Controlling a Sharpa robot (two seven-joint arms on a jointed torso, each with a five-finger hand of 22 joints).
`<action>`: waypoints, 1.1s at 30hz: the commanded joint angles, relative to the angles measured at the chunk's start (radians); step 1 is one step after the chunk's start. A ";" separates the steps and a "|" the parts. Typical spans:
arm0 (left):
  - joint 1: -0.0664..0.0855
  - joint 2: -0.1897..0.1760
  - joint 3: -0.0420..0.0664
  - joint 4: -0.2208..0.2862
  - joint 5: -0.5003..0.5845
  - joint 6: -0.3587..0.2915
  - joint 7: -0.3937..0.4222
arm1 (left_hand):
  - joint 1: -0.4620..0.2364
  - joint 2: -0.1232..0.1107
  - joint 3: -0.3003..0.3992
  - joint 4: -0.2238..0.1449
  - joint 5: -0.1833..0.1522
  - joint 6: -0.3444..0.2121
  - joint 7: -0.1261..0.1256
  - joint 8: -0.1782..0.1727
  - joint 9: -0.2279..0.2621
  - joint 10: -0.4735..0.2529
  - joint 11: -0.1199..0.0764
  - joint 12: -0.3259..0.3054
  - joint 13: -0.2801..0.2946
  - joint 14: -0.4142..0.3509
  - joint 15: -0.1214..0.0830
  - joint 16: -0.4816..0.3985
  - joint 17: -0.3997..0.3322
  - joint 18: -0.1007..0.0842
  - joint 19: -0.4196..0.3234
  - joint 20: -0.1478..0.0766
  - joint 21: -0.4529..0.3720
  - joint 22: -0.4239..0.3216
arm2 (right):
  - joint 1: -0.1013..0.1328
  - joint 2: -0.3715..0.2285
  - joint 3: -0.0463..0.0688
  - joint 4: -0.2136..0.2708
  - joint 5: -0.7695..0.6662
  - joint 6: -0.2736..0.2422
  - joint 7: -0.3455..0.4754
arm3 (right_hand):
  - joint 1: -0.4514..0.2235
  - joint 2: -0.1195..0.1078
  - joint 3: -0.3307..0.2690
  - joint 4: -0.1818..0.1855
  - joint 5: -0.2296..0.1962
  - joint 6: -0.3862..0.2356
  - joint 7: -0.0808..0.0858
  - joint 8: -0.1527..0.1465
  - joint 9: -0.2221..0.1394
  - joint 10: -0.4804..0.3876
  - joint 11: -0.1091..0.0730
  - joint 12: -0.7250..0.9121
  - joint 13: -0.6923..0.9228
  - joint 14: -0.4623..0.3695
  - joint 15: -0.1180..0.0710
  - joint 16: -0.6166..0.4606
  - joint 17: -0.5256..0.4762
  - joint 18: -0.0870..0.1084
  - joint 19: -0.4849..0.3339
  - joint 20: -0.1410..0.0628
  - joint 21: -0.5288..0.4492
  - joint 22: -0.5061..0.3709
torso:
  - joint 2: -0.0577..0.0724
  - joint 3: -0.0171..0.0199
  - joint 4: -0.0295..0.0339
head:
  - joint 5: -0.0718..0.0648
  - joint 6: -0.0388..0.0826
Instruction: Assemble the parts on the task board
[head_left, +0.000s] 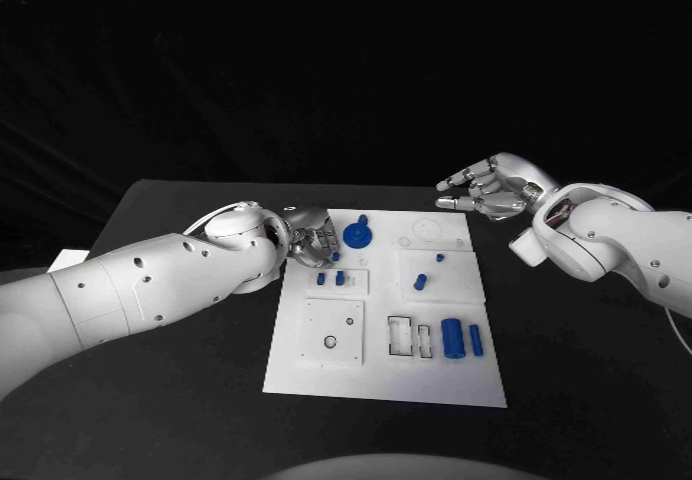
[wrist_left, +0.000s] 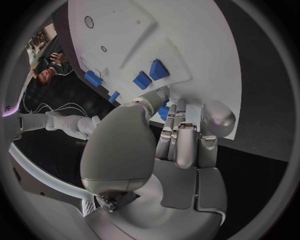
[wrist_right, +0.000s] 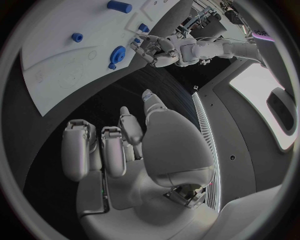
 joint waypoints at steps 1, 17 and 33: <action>-0.001 -0.025 0.003 0.011 0.030 -0.030 0.006 | -0.003 0.003 -0.006 -0.002 -0.001 -0.008 0.002 0.002 -0.002 -0.012 0.001 -0.005 0.001 0.036 0.008 -0.004 -0.002 -0.017 0.022 0.007 -0.009 -0.003 | -0.001 -0.002 0.000 -0.005 -0.045 0.018 -0.016 | 0.011 0.013 0.003 -0.007 -0.002 -0.004 0.001 0.002 0.001 -0.110 -0.003 -0.219 -0.148 0.067 0.000 -0.019 0.119 0.023 -0.017 0.000 -0.024 -0.038 | 0.000 0.0001 -0.0001 | -0.001 0.001; 0.006 -0.179 0.016 0.074 1.142 -0.251 0.443 | 0.009 0.065 0.019 -0.001 0.013 0.080 0.029 0.045 0.007 0.089 -0.007 0.076 0.023 -0.055 0.005 -0.128 -0.238 0.037 -0.085 0.013 -0.313 -0.236 | -0.015 -0.021 0.000 0.039 -0.594 0.056 -0.169 | 0.132 -0.040 0.220 -0.068 -0.071 0.101 -0.005 0.005 0.002 -0.182 0.009 -0.930 -0.893 0.059 0.008 -0.075 0.047 0.034 -0.025 0.005 -0.072 -0.106 | 0.000 -0.0014 -0.0002 | -0.015 0.020; -0.004 -0.267 0.002 0.237 1.587 -0.203 0.599 | -0.010 0.078 -0.018 -0.001 0.015 0.089 0.022 0.062 0.005 0.099 -0.018 0.133 0.045 -0.085 -0.002 -0.157 -0.294 0.049 -0.120 0.007 -0.396 -0.297 | -0.055 -0.026 0.000 0.115 -0.911 0.105 -0.269 | 0.116 -0.078 0.286 -0.075 -0.098 0.125 -0.009 -0.003 0.000 -0.172 0.014 -0.996 -1.014 0.057 0.013 -0.085 0.032 0.035 -0.024 0.011 -0.078 -0.113 | -0.001 -0.0055 -0.0003 | -0.064 0.035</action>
